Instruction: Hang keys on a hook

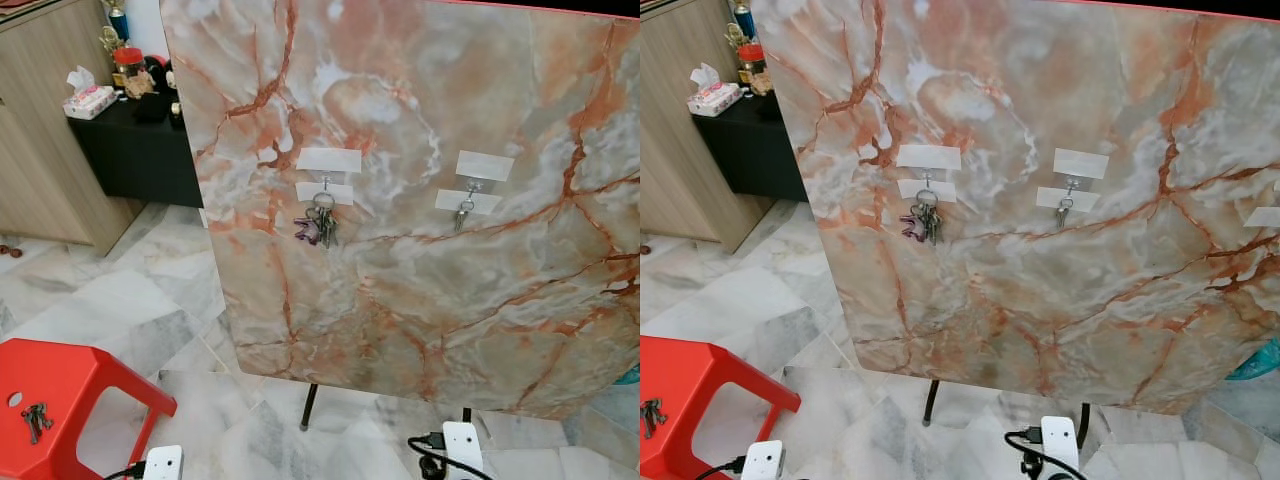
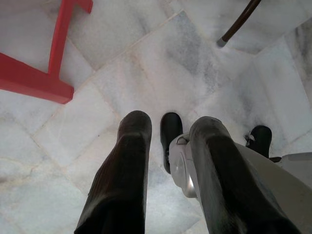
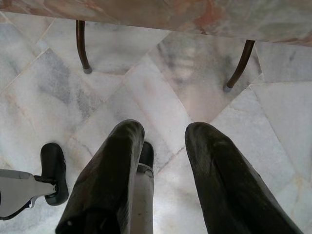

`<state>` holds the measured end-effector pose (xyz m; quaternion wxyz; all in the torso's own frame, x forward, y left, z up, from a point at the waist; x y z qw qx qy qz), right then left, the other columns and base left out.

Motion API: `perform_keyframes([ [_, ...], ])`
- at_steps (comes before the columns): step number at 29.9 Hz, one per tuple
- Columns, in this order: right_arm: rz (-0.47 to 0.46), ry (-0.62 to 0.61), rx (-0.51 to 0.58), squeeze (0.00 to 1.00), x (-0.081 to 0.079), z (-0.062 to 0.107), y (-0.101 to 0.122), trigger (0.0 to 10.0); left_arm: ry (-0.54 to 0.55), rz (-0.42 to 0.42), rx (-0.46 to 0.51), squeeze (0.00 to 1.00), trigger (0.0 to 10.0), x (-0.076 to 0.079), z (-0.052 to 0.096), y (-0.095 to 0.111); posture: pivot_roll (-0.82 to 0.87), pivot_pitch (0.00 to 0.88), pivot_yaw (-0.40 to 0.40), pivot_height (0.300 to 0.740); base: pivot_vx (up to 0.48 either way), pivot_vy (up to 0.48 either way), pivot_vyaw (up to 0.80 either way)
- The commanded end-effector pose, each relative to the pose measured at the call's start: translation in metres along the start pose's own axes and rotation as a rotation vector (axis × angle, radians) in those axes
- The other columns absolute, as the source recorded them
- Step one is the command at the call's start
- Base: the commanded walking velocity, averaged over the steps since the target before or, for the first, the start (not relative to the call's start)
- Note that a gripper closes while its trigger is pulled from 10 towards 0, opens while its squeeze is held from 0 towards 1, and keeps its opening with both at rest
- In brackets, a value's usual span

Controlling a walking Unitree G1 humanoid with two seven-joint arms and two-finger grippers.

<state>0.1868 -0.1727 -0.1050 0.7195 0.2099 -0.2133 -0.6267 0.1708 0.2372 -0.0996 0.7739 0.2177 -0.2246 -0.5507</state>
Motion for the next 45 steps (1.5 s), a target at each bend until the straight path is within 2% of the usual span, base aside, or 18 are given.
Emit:
perform_keyframes([
  [1, 0.005, -0.004, -0.017, 0.0, 0.002, 0.001, -0.004, 10.0, 0.008, 0.004, -0.027, 0.0, 10.0, -0.001, 0.001, -0.007, 0.02, 0.026, -0.059, 0.74, 0.0, 0.0, 0.0],
  [11, 0.005, -0.004, -0.017, 0.0, 0.002, 0.001, -0.004, 10.0, 0.008, 0.004, -0.027, 0.0, 10.0, -0.001, 0.001, -0.007, 0.02, 0.026, -0.059, 0.74, 0.0, 0.0, 0.0],
  [12, 0.005, 0.011, -0.018, 0.0, 0.0, 0.001, -0.004, 10.0, 0.006, 0.003, -0.028, 0.0, 10.0, -0.001, 0.001, -0.007, 0.0, 0.0, 0.0, 0.74, 0.0, 0.0, 0.0],
  [13, -0.01, 0.031, 0.012, 0.0, -0.003, 0.0, 0.002, 10.0, 0.003, -0.004, -0.028, 0.0, 10.0, 0.001, 0.0, -0.006, 0.03, 0.001, -0.056, 0.74, 0.0, 0.0, 0.0],
  [14, -0.024, 0.049, 0.048, 0.0, -0.007, -0.002, 0.011, 10.0, 0.0, -0.014, -0.027, 0.0, 10.0, 0.004, -0.001, -0.005, 0.03, 0.007, -0.055, 0.74, 0.0, 0.0, 0.0],
  [16, -0.028, 0.048, 0.054, 0.0, -0.007, -0.002, 0.012, 10.0, 0.002, -0.02, -0.026, 0.0, 10.0, 0.004, -0.001, -0.004, 0.03, 0.01, -0.055, 0.74, 0.0, 0.0, 0.0],
  [21, -0.017, 0.053, 0.054, 0.0, -0.008, -0.002, 0.013, 10.0, 0.006, -0.03, -0.025, 0.0, 10.0, -0.004, 0.001, -0.004, 0.03, 0.014, -0.053, 0.74, 0.0, 0.0, 0.0],
  [26, -0.022, 0.054, 0.05, 0.0, -0.008, -0.002, 0.011, 10.0, 0.024, -0.023, -0.039, 0.0, 10.0, -0.021, 0.007, -0.011, 0.03, 0.016, -0.054, 0.74, 0.0, 0.0, 0.0],
  [35, -0.022, 0.045, 0.031, 0.0, -0.005, -0.001, 0.006, 10.0, 0.035, -0.014, -0.052, 0.0, 10.0, -0.028, 0.01, -0.017, 0.03, 0.019, -0.057, 0.74, 0.0, 0.0, 0.0],
  [37, -0.025, 0.046, 0.032, 0.0, -0.005, -0.001, 0.006, 10.0, 0.034, -0.013, -0.052, 0.0, 10.0, -0.024, 0.009, -0.017, 0.03, 0.02, -0.058, 0.74, 0.0, 0.0, 0.0],
  [45, -0.024, 0.041, 0.027, 0.0, -0.006, -0.001, 0.004, 10.0, 0.001, -0.003, -0.032, 0.0, 10.0, 0.009, -0.001, -0.009, 0.04, 0.025, -0.055, 0.74, 0.0, 0.0, 0.0],
])
Point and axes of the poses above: a point about 5 cm out from each wrist's last joint towards the gripper, its own z axis pointing back from the gripper into the wrist, its own y axis along the axis of the wrist's last joint, x = y × z, the point moved 2 cm from there along -z, pointing out of the wrist towards the gripper, and after that the axes turned 12 degrees about z, right-handed, at the moved point
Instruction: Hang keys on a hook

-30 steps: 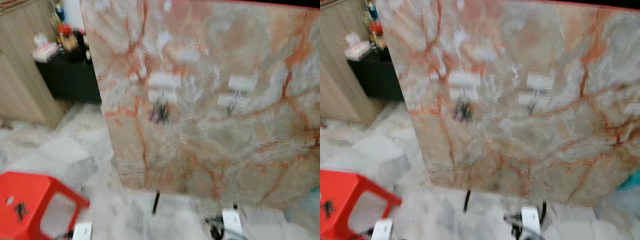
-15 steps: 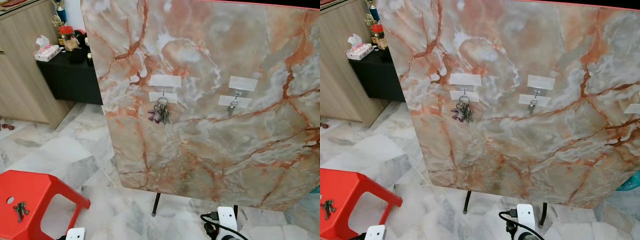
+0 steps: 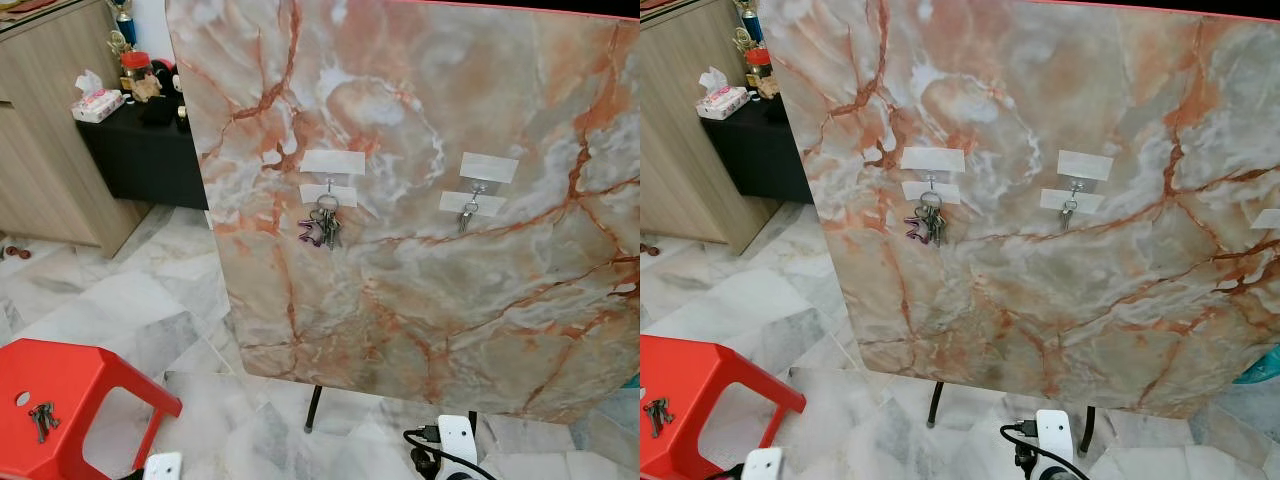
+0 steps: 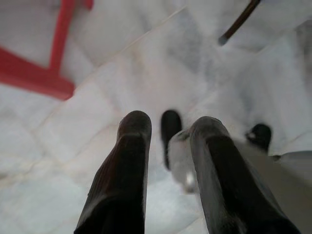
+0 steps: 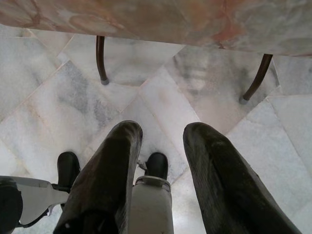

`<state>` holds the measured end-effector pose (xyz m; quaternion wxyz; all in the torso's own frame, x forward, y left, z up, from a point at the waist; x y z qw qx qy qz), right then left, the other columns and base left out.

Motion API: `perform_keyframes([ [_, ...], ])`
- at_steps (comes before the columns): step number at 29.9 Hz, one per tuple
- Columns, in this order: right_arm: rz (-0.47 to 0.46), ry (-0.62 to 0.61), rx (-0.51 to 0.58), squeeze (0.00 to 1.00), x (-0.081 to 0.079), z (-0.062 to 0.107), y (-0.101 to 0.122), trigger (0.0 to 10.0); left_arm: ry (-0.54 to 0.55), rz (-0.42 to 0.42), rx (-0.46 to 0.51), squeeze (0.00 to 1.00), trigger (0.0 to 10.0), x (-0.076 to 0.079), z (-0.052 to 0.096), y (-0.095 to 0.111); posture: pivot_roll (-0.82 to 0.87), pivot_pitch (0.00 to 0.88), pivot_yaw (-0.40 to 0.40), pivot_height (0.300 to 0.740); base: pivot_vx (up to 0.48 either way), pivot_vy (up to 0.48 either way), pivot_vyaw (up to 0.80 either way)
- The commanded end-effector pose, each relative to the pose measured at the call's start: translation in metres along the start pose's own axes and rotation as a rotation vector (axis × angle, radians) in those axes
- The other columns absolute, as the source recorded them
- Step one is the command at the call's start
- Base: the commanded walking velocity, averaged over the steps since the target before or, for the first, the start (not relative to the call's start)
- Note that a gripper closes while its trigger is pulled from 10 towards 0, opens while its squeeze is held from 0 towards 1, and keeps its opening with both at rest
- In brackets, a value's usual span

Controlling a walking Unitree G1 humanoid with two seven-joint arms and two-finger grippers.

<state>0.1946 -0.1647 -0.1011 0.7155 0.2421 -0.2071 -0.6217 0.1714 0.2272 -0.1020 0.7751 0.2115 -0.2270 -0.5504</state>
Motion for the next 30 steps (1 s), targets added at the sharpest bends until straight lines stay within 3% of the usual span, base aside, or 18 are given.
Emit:
perform_keyframes([
  [1, -0.008, -0.011, -0.017, 0.0, 0.001, 0.001, -0.006, 10.0, 0.01, -0.009, -0.024, 0.0, 10.0, 0.002, 0.0, -0.005, 0.04, 0.025, -0.055, 0.74, 0.0, 0.0, 0.0],
  [3, -0.008, -0.01, -0.017, 0.0, 0.001, 0.001, -0.006, 10.0, 0.005, -0.013, -0.024, 0.0, 10.0, 0.009, -0.002, -0.004, 0.04, 0.027, -0.054, 0.74, 0.0, 0.0, 0.0],
  [10, 0.021, -0.023, -0.007, 0.0, 0.002, 0.001, -0.004, 10.0, 0.002, -0.007, -0.021, 0.0, 10.0, 0.012, -0.003, -0.002, 0.04, 0.029, -0.053, 0.74, 0.0, 0.0, 0.13],
  [24, 0.032, -0.034, -0.006, 0.0, 0.003, 0.001, -0.004, 10.0, 0.048, -0.008, -0.024, 0.0, 10.0, -0.035, 0.008, 0.002, 0.04, 0.029, -0.05, 0.74, 0.0, 0.0, 0.8],
  [30, 0.032, -0.034, -0.003, 0.0, 0.003, 0.001, -0.003, 10.0, 0.053, -0.011, -0.029, 0.0, 10.0, -0.039, 0.009, 0.001, 0.04, 0.031, -0.051, 0.74, 0.0, 0.0, 0.8],
])
Point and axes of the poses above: a point about 5 cm out from each wrist's last joint towards the gripper, its own z axis pointing back from the gripper into the wrist, its own y axis along the axis of the wrist's last joint, x = y × z, the point moved 2 cm from there along -z, pointing out of the wrist towards the gripper, and after that the axes turned 12 degrees about z, right-handed, at the moved point
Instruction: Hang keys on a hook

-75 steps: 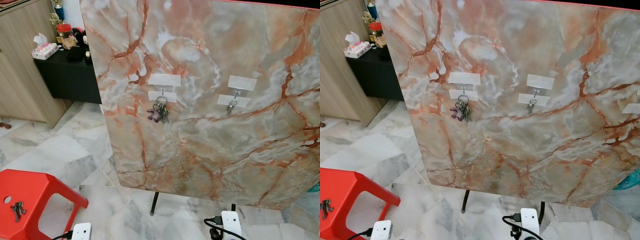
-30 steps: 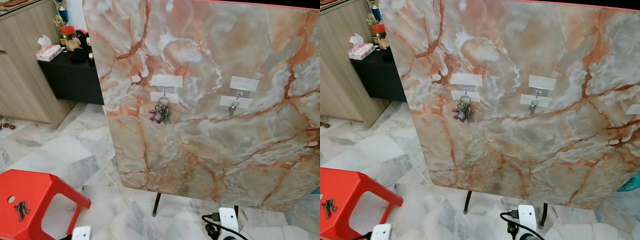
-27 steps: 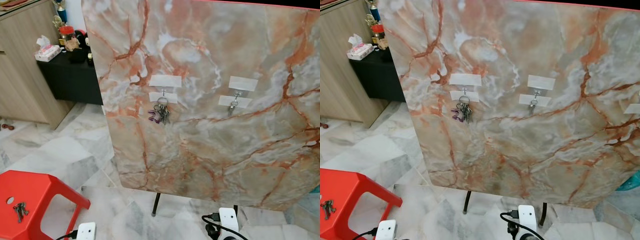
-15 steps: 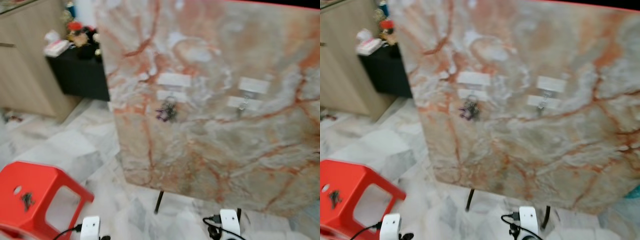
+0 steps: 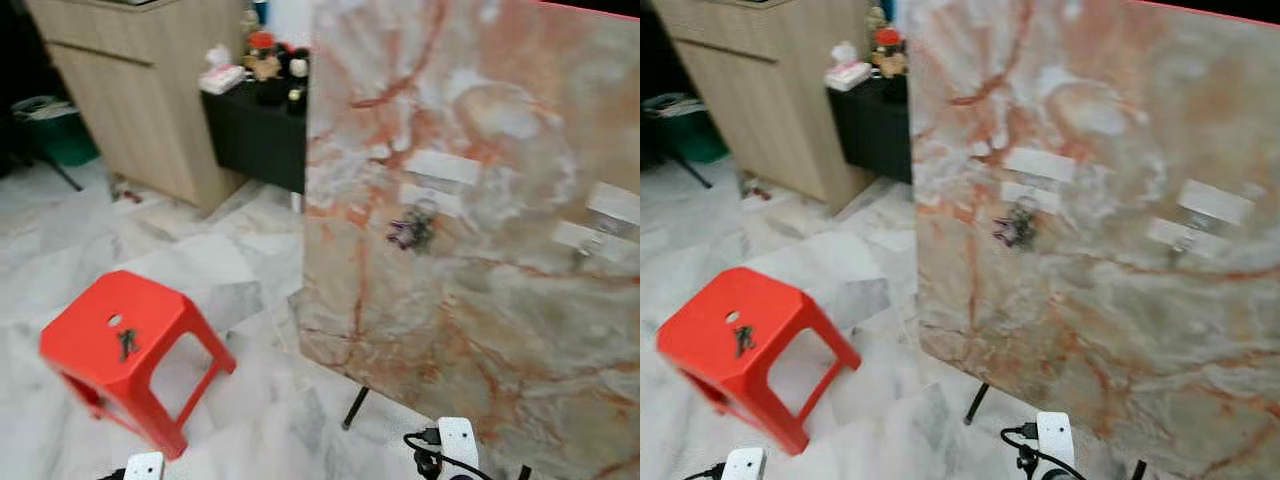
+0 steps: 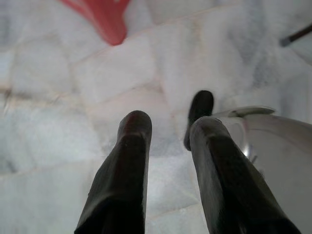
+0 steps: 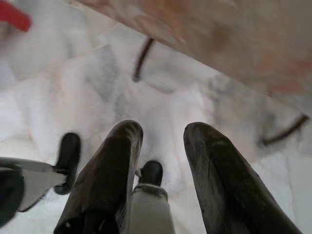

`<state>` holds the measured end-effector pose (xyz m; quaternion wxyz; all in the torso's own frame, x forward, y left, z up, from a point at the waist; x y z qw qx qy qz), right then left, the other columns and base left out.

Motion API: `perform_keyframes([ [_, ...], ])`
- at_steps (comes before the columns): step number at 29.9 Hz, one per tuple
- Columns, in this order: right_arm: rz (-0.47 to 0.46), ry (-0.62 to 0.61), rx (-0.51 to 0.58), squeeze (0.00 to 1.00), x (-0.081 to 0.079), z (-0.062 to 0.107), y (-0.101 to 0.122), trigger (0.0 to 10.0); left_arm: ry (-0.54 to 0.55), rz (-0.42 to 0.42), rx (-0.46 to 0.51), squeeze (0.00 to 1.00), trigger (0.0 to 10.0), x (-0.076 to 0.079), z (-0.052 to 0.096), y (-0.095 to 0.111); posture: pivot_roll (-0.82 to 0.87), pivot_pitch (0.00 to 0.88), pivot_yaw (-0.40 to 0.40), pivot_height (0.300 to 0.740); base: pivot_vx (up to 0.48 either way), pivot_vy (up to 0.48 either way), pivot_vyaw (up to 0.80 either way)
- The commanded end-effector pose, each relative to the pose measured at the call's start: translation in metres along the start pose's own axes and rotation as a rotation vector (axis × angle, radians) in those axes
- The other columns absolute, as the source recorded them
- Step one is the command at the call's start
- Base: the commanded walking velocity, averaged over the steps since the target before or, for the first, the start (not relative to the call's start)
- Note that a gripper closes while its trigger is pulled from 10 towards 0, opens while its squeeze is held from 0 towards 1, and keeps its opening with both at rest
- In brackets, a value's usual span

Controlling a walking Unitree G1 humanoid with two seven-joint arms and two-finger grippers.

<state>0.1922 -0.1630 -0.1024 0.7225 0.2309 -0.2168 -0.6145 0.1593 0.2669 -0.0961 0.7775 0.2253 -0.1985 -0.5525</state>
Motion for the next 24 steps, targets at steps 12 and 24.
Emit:
perform_keyframes([
  [12, -0.003, -0.002, 0.002, 0.0, 0.002, 0.0, 0.0, 10.0, -0.031, -0.048, -0.041, 0.0, 10.0, 0.037, -0.006, -0.014, 0.05, 0.027, -0.049, 0.74, 0.0, 0.0, 0.75],
  [24, -0.042, -0.021, 0.0, 0.0, 0.004, 0.001, -0.002, 10.0, -0.032, -0.071, -0.063, 0.0, 10.0, 0.05, -0.007, -0.018, 0.05, 0.031, -0.052, 0.74, 0.0, 0.032, 0.28],
])
Point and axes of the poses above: a point about 5 cm out from each wrist's last joint towards the gripper, its own z axis pointing back from the gripper into the wrist, its own y axis along the axis of the wrist's last joint, x = y × z, the point moved 2 cm from there along -z, pointing out of the wrist towards the gripper, and after that the axes turned 12 degrees about z, right-handed, at the moved point
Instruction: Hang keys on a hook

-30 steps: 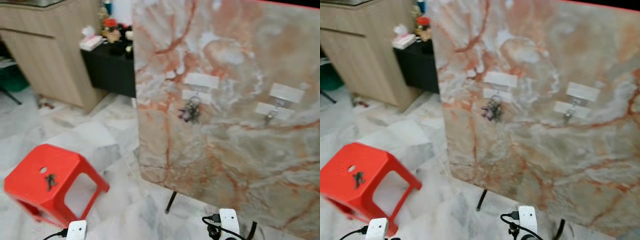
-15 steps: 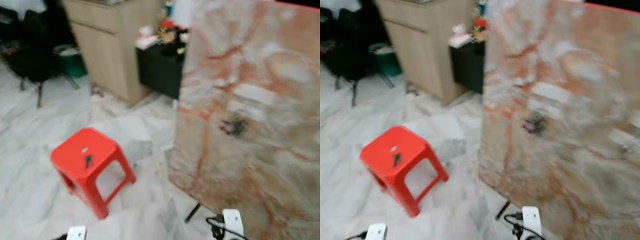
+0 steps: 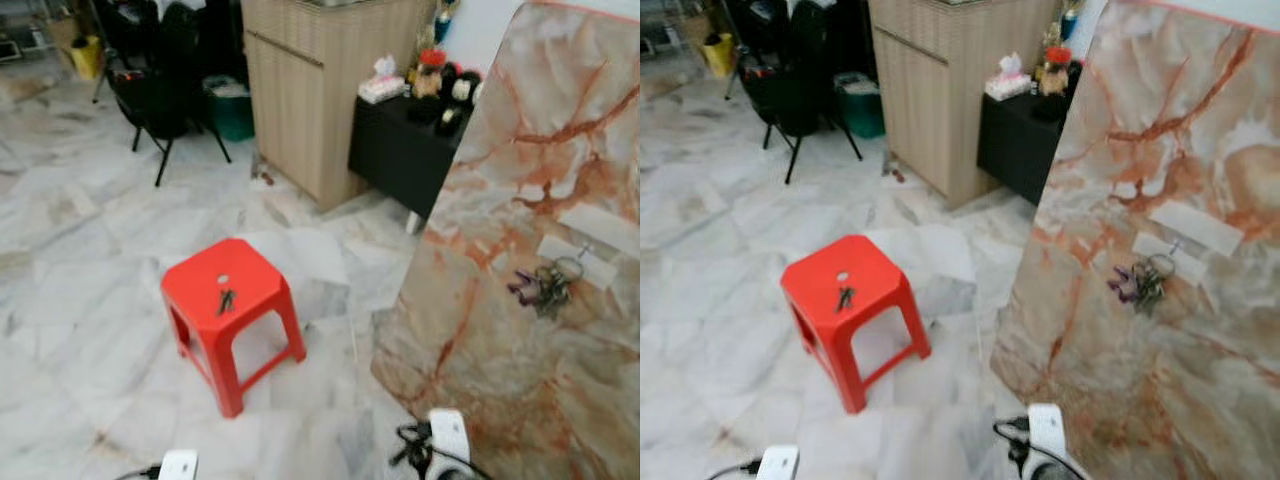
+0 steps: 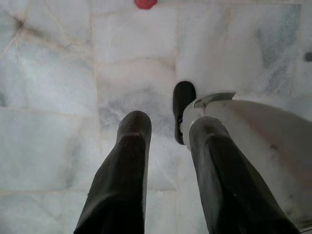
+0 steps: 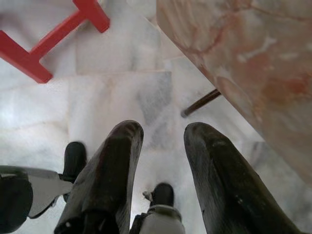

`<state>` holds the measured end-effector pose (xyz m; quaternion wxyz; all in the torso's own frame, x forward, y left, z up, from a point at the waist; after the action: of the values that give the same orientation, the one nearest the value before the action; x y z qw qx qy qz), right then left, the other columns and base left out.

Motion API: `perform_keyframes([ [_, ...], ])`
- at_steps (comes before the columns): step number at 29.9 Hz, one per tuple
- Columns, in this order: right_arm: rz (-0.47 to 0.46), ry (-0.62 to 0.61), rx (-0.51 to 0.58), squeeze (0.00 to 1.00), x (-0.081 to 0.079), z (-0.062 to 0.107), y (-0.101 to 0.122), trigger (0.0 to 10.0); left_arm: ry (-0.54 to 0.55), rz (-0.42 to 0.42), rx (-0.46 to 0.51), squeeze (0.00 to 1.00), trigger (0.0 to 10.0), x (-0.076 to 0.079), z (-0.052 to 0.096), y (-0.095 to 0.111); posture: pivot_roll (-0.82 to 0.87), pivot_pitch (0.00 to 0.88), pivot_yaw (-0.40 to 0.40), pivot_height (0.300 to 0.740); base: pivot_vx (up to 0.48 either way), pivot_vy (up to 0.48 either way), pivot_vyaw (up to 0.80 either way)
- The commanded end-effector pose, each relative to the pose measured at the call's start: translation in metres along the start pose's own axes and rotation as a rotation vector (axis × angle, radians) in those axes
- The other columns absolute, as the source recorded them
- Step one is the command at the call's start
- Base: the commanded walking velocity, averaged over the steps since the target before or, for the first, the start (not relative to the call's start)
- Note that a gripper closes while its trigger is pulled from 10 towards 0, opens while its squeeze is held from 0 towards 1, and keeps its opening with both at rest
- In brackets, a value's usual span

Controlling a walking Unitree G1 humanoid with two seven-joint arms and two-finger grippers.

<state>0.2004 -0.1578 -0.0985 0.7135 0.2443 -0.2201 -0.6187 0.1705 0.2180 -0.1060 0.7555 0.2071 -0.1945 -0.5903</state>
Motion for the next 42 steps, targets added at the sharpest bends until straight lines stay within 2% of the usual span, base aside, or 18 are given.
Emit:
perform_keyframes([
  [1, -0.018, -0.026, -0.025, 0.0, 0.009, 0.003, -0.011, 10.0, 0.007, 0.011, -0.025, 0.0, 10.0, 0.001, 0.0, -0.007, 0.05, 0.031, -0.052, 0.74, 0.0, 0.379, 0.0],
  [8, -0.025, -0.026, -0.029, 0.0, 0.009, 0.004, -0.012, 10.0, 0.017, 0.001, -0.026, 0.0, 10.0, -0.004, 0.001, -0.006, 0.06, 0.022, -0.053, 0.74, 0.0, 0.344, 0.0],
  [15, -0.038, -0.049, -0.036, 0.0, 0.012, 0.004, -0.013, 10.0, 0.044, 0.003, -0.01, 0.0, 10.0, -0.031, 0.005, 0.006, 0.06, 0.01, -0.051, 0.74, 0.0, 0.341, 0.0],
  [20, -0.038, -0.05, -0.029, 0.0, 0.012, 0.004, -0.012, 10.0, 0.07, 0.004, -0.015, 0.0, 10.0, -0.061, 0.013, 0.003, 0.06, 0.0, -0.051, 0.74, 0.0, 0.0, 0.0],
  [22, -0.038, -0.061, -0.036, 0.0, 0.013, 0.004, -0.013, 10.0, 0.072, -0.003, -0.021, 0.0, 10.0, -0.064, 0.014, 0.001, 0.06, 0.0, -0.05, 0.74, 0.0, 0.0, 0.0],
  [28, -0.037, -0.056, -0.032, 0.0, 0.013, 0.003, -0.01, 10.0, 0.067, 0.001, -0.034, 0.0, 10.0, -0.058, 0.014, -0.008, 0.07, 0.0, -0.055, 0.74, 0.0, 0.224, 0.0],
  [30, -0.036, -0.056, -0.031, 0.0, 0.013, 0.003, -0.009, 10.0, 0.061, 0.003, -0.039, 0.0, 10.0, -0.048, 0.011, -0.01, 0.07, 0.0, -0.055, 0.74, 0.0, 0.223, 0.0],
  [33, -0.036, -0.057, -0.029, 0.0, 0.014, 0.003, -0.009, 10.0, 0.059, 0.003, -0.039, 0.0, 10.0, -0.044, 0.01, -0.01, 0.07, 0.0, -0.057, 0.74, 0.0, 0.45, 0.0],
  [35, -0.04, -0.063, -0.027, 0.0, 0.015, 0.003, -0.008, 10.0, 0.051, 0.007, -0.041, 0.0, 10.0, -0.032, 0.007, -0.009, 0.07, 0.004, -0.057, 0.74, 0.0, 0.392, 0.0],
  [42, -0.046, -0.067, -0.036, 0.0, 0.016, 0.003, -0.01, 10.0, 0.047, 0.017, -0.038, 0.0, 10.0, -0.022, 0.004, -0.008, 0.07, 0.019, -0.061, 0.74, 0.0, 0.459, 0.0],
])
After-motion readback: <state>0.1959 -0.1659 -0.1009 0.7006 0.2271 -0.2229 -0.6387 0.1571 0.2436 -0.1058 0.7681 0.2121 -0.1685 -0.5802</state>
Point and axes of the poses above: a point about 5 cm out from each wrist's last joint towards the gripper, its own z axis pointing back from the gripper into the wrist, its own y axis along the axis of the wrist's last joint, x = y × z, the point moved 2 cm from there along -z, pointing out of the wrist towards the gripper, and after that the axes turned 12 degrees about z, right-handed, at the moved point
